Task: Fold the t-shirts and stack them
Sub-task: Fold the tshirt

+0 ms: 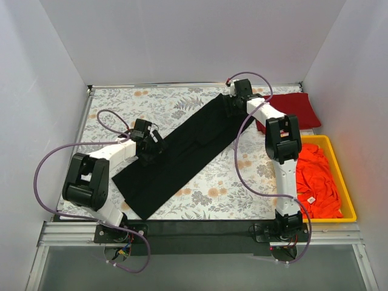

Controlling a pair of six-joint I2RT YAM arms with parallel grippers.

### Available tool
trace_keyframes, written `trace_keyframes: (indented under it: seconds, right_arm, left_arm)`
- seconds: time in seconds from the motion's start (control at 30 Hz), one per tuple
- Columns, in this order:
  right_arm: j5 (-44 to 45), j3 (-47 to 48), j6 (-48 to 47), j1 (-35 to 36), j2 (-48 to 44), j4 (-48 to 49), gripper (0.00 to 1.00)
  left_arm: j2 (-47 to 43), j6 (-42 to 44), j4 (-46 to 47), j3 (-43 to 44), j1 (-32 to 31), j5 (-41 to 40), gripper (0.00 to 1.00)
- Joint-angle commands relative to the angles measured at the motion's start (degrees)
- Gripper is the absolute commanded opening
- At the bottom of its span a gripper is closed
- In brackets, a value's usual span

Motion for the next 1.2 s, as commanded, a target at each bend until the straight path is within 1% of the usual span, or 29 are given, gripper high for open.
trace_keyframes:
  seconds: [0.0, 0.03, 0.1, 0.13, 0.2, 0.23, 0.27, 0.3, 0.33, 0.37, 0.43, 0.47, 0.53, 0.6, 0.63, 0.7, 0.73, 0.77, 0.8, 0.83, 0.87, 0.9, 0.93, 1.0, 1.03, 1.17]
  right_arm:
    - [-1.00, -0.55, -1.68, -0.83, -4.76, -1.74, 0.54]
    - [-1.53, -3.20, 0.15, -0.48, -8.95, -1.21, 0.54]
    - [-5.22, -8.21, 2.36, 0.84, -13.54, 1.32, 0.54]
    - [-7.32, -14.32, 5.33, 1.98, -17.74, 2.38, 0.54]
    - [-9.18, -19.81, 9.12, 2.95, -21.46, 4.84, 0.53]
    - [-10.75, -24.45, 10.88, 4.09, -24.52, 5.73, 0.52]
    - [-11.20, -27.19, 14.20, 4.71, -26.03, 6.61, 0.51]
    - [-11.64, -29.57, 15.45, 5.41, -27.52, 7.66, 0.50]
    - [-12.69, -33.68, 16.77, 6.46, -29.98, 9.58, 0.50]
    - [-13.66, -35.55, 19.13, 6.82, -30.96, 10.30, 0.50]
    - [-16.73, -39.50, 21.43, 7.08, -34.20, 13.01, 0.50]
    - [-17.09, -42.92, 22.14, 7.17, -35.61, 13.64, 0.50]
    - [-16.40, -46.45, 23.11, 7.09, -40.25, 14.17, 0.50]
    - [-14.47, -51.20, 22.68, 7.09, -43.87, 14.00, 0.49]
    - [-13.33, -52.69, 22.59, 7.09, -47.80, 13.65, 0.50]
    - [-10.69, -57.44, 22.85, 7.00, -52.04, 11.55, 0.52]
    - [-8.42, -59.11, 23.11, 6.91, -56.06, 10.67, 0.54]
    - [-7.26, -60.51, 23.37, 6.82, -58.11, 8.74, 0.56]
    - [-5.34, -63.66, 23.81, 6.82, -60.13, 7.94, 0.58]
    - [-4.80, -65.17, 24.51, 6.65, -63.89, 7.24, 0.62]
    - [-4.27, -66.58, 25.30, 6.56, -65.75, 6.27, 0.63]
    - [-4.00, -68.25, 25.83, 6.56, -67.69, 5.22, 0.66]
    - [-4.00, -70.87, 26.27, 6.38, -71.27, 4.60, 0.69]
    - [-3.65, -73.09, 27.42, 6.29, -74.55, 2.67, 0.73]
    - [-3.74, -74.84, 27.68, 6.29, -77.69, 2.31, 0.73]
    - [-4.61, -77.22, 28.21, 6.12, -82.99, 0.64, 0.73]
  left_arm:
    - [-8.17, -2.36, -5.38, -1.86, -1.06, 1.74, 0.73]
    - [-9.42, -1.75, -6.43, -1.95, -0.97, 0.85, 0.74]
    - [-12.05, 1.05, -7.75, -2.13, -1.06, -2.65, 0.74]
    - [-12.68, 2.20, -8.80, -2.13, -1.06, -5.46, 0.74]
    - [-13.47, 5.97, -8.90, -2.74, -1.15, -7.06, 0.74]
    - [-13.39, 7.47, -8.47, -2.74, -1.24, -7.33, 0.74]
    - [-13.30, 9.05, -7.94, -2.92, -2.28, -7.33, 0.74]
    - [-13.21, 11.33, -7.41, -2.83, -3.60, -7.42, 0.74]
    - [-12.51, 15.27, -6.28, -2.48, -5.18, -7.85, 0.74]
    - [-12.07, 17.22, -5.66, -2.22, -9.11, -8.56, 0.75]
    - [-10.23, 22.31, -3.11, -1.26, -12.82, -9.35, 0.75]
    - [-9.27, 23.47, -2.14, -0.73, -15.27, -9.44, 0.75]
    - [-7.59, 25.49, 0.31, 1.37, -16.79, -9.88, 0.76]
    - [-4.52, 29.10, 3.30, 3.40, -18.90, -10.58, 0.77]
    - [-3.20, 30.07, 4.27, 4.63, -19.51, -11.11, 0.77]
    - [0.49, 32.88, 7.70, 8.58, -20.83, -11.55, 0.78]
    - [1.98, 33.67, 8.67, 10.07, -21.10, -11.20, 0.78]
    - [3.39, 34.72, 9.63, 13.48, -21.62, -10.59, 0.78]
    - [6.88, 36.47, 11.04, 15.17, -21.89, -9.89, 0.78]
    - [8.57, 37.45, 11.57, 17.19, -22.06, -9.18, 0.78]
    - [10.76, 38.24, 11.93, 19.03, -22.50, -8.92, 0.78]
    - [12.52, 39.73, 12.02, 22.88, -22.77, -8.48, 0.78]
    - [15.93, 40.18, 12.36, 24.66, -22.94, -7.60, 0.78]
    - [18.86, 40.62, 13.50, 28.96, -23.12, -6.20, 0.78]
    - [21.83, 40.88, 13.86, 30.29, -23.21, -4.80, 0.78]
    - [29.14, 41.06, 13.86, 37.50, -23.73, -3.64, 0.78]
